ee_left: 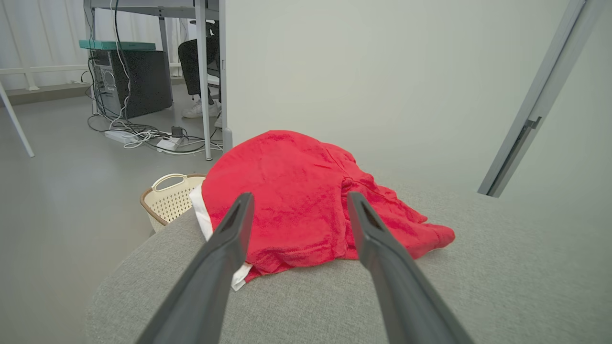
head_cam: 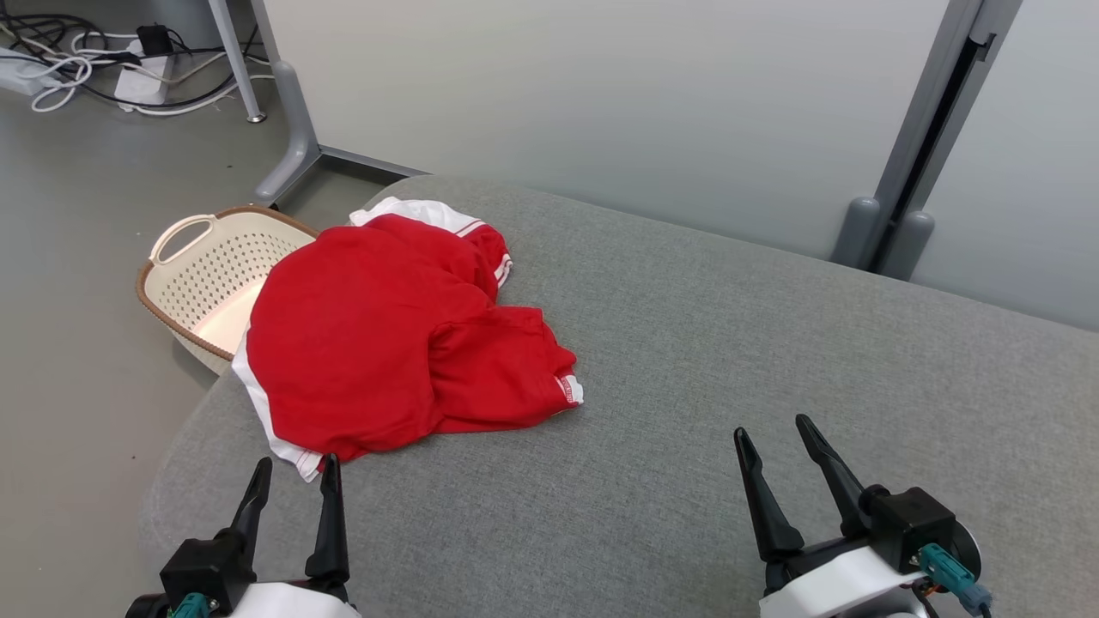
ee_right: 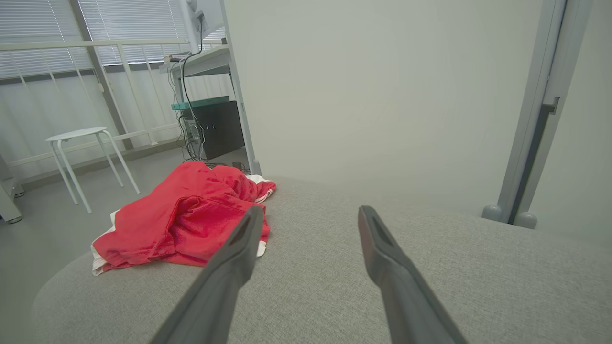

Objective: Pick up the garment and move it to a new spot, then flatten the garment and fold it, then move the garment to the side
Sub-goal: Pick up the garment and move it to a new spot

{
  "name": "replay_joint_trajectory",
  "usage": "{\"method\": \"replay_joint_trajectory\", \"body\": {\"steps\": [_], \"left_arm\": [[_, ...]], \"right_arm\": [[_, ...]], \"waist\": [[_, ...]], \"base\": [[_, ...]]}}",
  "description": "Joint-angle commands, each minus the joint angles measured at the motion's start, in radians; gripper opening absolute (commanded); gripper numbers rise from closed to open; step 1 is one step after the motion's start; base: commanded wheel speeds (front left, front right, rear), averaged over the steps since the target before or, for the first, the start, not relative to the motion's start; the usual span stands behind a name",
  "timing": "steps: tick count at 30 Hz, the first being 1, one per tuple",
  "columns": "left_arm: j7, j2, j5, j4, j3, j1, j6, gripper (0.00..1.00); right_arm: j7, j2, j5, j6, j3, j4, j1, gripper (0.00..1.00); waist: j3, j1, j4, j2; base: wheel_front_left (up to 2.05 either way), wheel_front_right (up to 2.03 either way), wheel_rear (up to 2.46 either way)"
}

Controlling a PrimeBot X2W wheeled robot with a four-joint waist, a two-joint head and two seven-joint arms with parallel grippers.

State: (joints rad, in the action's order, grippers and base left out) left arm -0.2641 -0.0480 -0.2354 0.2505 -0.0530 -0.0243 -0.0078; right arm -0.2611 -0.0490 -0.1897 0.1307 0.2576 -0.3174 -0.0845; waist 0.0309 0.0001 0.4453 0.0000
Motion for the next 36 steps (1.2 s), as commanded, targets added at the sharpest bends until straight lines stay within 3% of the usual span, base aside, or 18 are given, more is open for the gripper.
{"method": "replay_joint_trajectory", "body": {"steps": [1,11,16,21,26,36], "left_arm": [[-0.001,-0.004,0.006,0.003,0.003,-0.009,-0.005,1.0],[-0.001,-0.004,-0.007,-0.002,0.022,-0.003,-0.006,1.0],[-0.001,-0.004,-0.022,-0.013,0.059,0.041,-0.025,1.0],[-0.001,-0.008,-0.048,0.076,0.075,0.11,-0.071,1.0],[0.034,-0.059,-0.064,0.178,0.054,0.236,-0.098,1.0],[0.257,-0.17,-0.143,0.306,0.046,0.485,-0.118,1.0]], "right_arm": [[-0.006,-0.003,-0.006,0.0,0.0,-0.005,0.004,1.0],[-0.006,-0.003,-0.02,0.0,0.008,-0.012,-0.007,1.0],[-0.006,-0.003,-0.006,0.0,-0.006,-0.01,-0.019,1.0],[-0.006,-0.003,0.014,0.0,-0.036,-0.007,-0.032,1.0],[-0.006,-0.01,0.05,0.0,-0.097,0.004,-0.037,1.0],[-0.005,-0.054,0.108,0.0,-0.173,0.06,-0.086,1.0]], "waist": [[0.005,-0.0001,0.014,0.0],[-0.006,-0.0001,0.012,0.0],[-0.036,-0.0001,-0.007,0.0],[-0.078,-0.0001,-0.037,0.0],[-0.137,-0.0001,-0.068,0.0],[-0.282,-0.0001,-0.136,0.0]], "base": [[0.0,0.0,0.0],[0.0,0.0,0.0],[0.0,0.0,0.0],[0.0,0.0,0.0],[0.0,0.0,0.0],[0.0,0.0,0.0]]}}
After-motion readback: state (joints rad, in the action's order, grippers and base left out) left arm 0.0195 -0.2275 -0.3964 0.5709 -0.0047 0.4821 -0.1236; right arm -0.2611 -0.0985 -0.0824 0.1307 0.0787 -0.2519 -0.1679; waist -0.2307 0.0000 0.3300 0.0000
